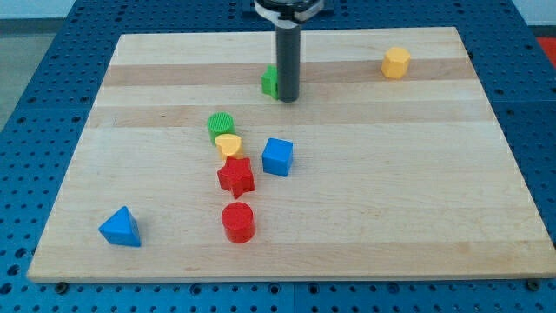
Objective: Move the green star above to the blue cube
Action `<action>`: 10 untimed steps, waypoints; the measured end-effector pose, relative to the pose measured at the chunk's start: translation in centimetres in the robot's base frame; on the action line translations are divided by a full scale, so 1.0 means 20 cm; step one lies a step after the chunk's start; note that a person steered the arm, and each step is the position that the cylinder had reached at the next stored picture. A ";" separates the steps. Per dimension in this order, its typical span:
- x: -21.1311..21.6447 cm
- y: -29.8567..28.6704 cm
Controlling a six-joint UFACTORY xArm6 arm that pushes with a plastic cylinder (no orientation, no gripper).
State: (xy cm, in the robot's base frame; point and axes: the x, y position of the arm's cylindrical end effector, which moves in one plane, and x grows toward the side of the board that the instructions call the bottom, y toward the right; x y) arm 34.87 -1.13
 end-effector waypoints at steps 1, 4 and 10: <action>-0.11 0.13; -0.30 0.15; -0.39 -0.10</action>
State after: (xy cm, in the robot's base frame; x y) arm 27.13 -3.22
